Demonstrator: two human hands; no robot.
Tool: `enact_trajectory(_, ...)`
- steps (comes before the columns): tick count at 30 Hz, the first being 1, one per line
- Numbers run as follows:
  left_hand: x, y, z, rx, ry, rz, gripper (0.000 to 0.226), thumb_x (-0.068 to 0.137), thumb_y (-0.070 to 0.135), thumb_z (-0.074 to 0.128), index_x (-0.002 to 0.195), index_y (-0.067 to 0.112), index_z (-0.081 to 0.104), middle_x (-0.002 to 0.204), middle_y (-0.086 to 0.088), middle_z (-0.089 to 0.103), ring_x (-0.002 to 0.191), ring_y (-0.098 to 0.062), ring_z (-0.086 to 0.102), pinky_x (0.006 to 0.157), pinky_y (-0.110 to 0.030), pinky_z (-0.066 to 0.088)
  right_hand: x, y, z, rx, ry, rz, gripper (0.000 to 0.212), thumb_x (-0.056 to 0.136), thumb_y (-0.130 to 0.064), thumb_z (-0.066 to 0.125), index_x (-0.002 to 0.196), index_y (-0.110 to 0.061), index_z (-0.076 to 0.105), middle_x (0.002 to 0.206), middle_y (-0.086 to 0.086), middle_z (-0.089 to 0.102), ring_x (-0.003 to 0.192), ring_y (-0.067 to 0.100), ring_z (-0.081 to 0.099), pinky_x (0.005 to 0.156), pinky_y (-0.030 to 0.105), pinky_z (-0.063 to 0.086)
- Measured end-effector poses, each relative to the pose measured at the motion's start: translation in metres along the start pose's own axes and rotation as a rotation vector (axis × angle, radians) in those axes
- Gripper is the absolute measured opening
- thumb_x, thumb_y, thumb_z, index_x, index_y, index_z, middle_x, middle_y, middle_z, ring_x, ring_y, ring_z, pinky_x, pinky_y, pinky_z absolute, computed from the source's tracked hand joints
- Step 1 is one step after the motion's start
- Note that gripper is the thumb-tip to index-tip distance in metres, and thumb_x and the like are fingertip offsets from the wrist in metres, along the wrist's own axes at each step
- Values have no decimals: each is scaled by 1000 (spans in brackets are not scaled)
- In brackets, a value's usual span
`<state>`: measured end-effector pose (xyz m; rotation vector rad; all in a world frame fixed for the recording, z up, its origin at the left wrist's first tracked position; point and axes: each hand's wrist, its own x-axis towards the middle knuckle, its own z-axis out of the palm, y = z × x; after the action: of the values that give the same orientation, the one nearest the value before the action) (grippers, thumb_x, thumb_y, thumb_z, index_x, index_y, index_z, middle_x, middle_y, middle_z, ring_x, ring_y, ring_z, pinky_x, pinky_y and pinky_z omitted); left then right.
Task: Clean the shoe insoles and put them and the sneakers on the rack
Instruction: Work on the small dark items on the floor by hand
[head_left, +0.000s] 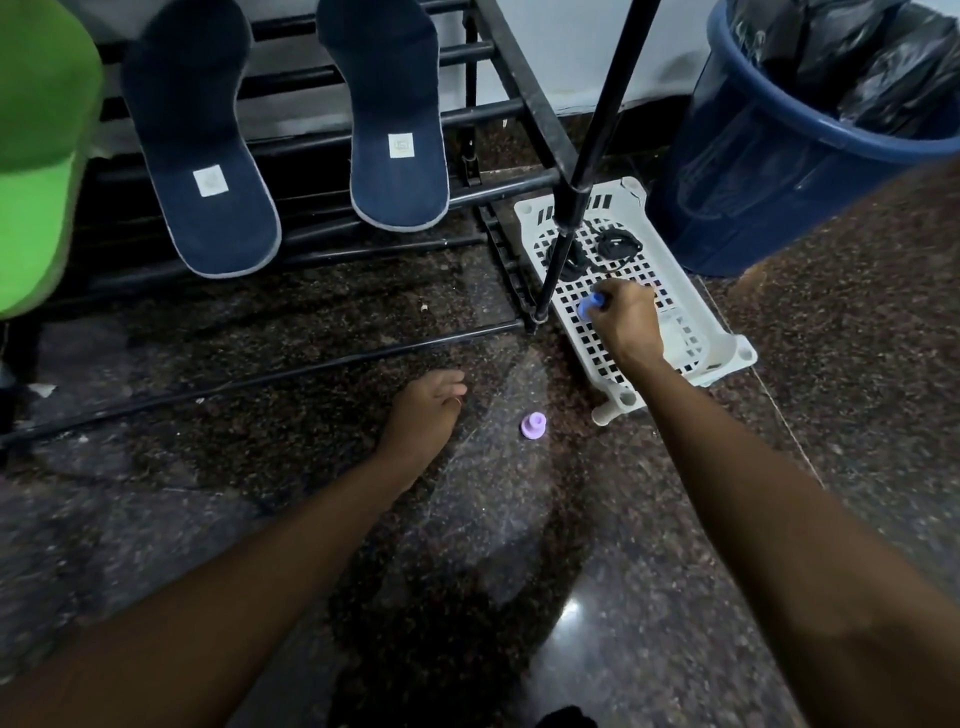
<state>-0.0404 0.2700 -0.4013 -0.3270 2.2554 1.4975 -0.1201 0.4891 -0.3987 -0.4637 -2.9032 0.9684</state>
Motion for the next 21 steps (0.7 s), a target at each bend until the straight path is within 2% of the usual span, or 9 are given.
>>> enact_trajectory(6, 0, 0, 0, -4, -9, 7, 33, 96, -1, 43, 126, 5, 55, 124, -11, 60, 113, -19, 55, 87, -20, 38, 0, 2, 3, -87, 4, -24, 24, 88, -1, 46, 106, 3, 62, 95, 19, 64, 73, 22, 52, 62, 25, 35)
enact_trajectory(9, 0, 0, -1, -2, -5, 12, 33, 95, -1, 43, 126, 4, 55, 124, -11, 61, 112, -18, 55, 86, -18, 38, -2, 0, 1, -150, -9, -40, 24, 88, -2, 48, 107, 1, 61, 95, 18, 63, 85, 30, 60, 65, 27, 37)
enact_trajectory(12, 0, 3, -1, -6, -3, 20, 33, 96, 0, 44, 126, 5, 55, 123, -11, 60, 113, -17, 55, 88, -18, 38, -6, -3, -2, -200, 2, -63, 32, 88, -2, 49, 119, -1, 55, 107, 19, 62, 97, 32, 58, 76, 33, 43)
enact_trajectory(14, 0, 6, 0, -12, 6, 31, 33, 95, -1, 44, 126, 4, 55, 123, -11, 61, 114, -18, 55, 89, -19, 38, -15, -6, -5, -221, 76, -130, 36, 86, 1, 52, 122, -1, 53, 114, 20, 59, 103, 33, 54, 84, 34, 42)
enact_trajectory(16, 0, 9, 0, -20, 12, 48, 33, 95, -2, 44, 126, 3, 55, 122, -12, 61, 113, -18, 55, 89, -19, 39, -34, -11, -5, -182, 174, -219, 31, 83, 4, 55, 115, 2, 57, 111, 19, 59, 103, 33, 51, 83, 28, 36)
enact_trajectory(18, -1, 13, 0, -22, 10, 60, 34, 95, -1, 44, 126, 4, 55, 123, -11, 61, 111, -16, 55, 89, -19, 39, -58, -16, -3, -111, 193, -266, 24, 82, 5, 57, 105, 3, 62, 104, 16, 61, 98, 29, 52, 78, 20, 30)
enact_trajectory(19, -2, 14, 1, -21, 6, 66, 34, 95, -1, 44, 127, 4, 54, 123, -11, 61, 112, -17, 55, 89, -19, 39, -71, -17, 0, -65, 164, -269, 20, 82, 5, 58, 101, 2, 64, 100, 15, 61, 93, 26, 51, 77, 20, 33)
enact_trajectory(21, -3, 17, 1, -23, -1, 80, 34, 96, 0, 44, 128, 5, 54, 124, -11, 60, 113, -18, 55, 89, -20, 39, -93, -15, 10, -9, 85, -278, 13, 80, 6, 58, 89, 0, 65, 90, 13, 61, 83, 25, 53, 70, 29, 42)
